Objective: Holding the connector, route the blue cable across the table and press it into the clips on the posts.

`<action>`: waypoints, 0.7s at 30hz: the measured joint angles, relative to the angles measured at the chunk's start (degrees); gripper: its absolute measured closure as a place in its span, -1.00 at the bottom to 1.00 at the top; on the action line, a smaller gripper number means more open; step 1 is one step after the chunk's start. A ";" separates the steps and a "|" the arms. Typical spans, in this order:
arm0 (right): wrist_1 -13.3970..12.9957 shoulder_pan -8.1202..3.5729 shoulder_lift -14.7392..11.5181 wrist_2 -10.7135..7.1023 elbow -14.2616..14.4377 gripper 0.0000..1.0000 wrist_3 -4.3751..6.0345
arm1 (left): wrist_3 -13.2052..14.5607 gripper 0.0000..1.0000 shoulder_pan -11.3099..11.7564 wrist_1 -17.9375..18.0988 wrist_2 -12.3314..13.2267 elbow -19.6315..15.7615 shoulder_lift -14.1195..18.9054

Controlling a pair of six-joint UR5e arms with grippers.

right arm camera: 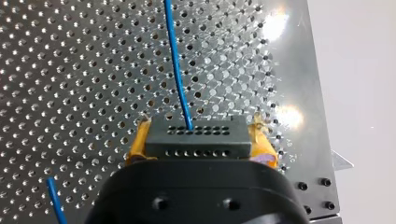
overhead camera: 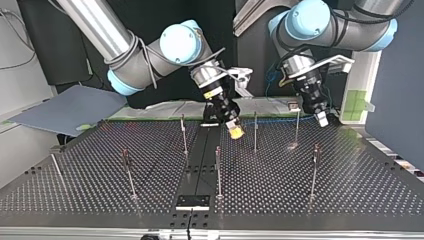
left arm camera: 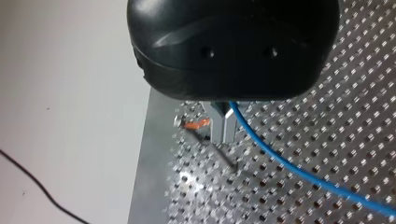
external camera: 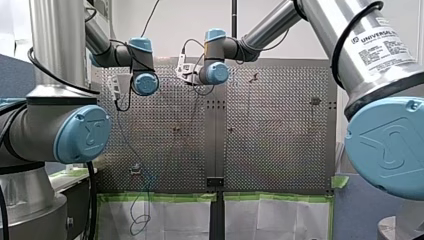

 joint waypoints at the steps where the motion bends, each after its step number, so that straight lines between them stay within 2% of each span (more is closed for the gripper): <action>1: 0.26 0.01 0.24 -0.01 -0.42 1.00 0.05 | -0.06 1.00 0.48 0.02 0.48 0.21 -0.07; 11: 3.20 0.39 3.37 -0.07 -5.03 1.00 0.21 | -0.93 1.00 5.26 0.28 5.78 3.21 -3.38; 21: 5.99 0.56 6.57 -0.90 -10.11 1.00 0.34 | -2.14 1.00 7.06 0.54 8.85 5.53 -4.33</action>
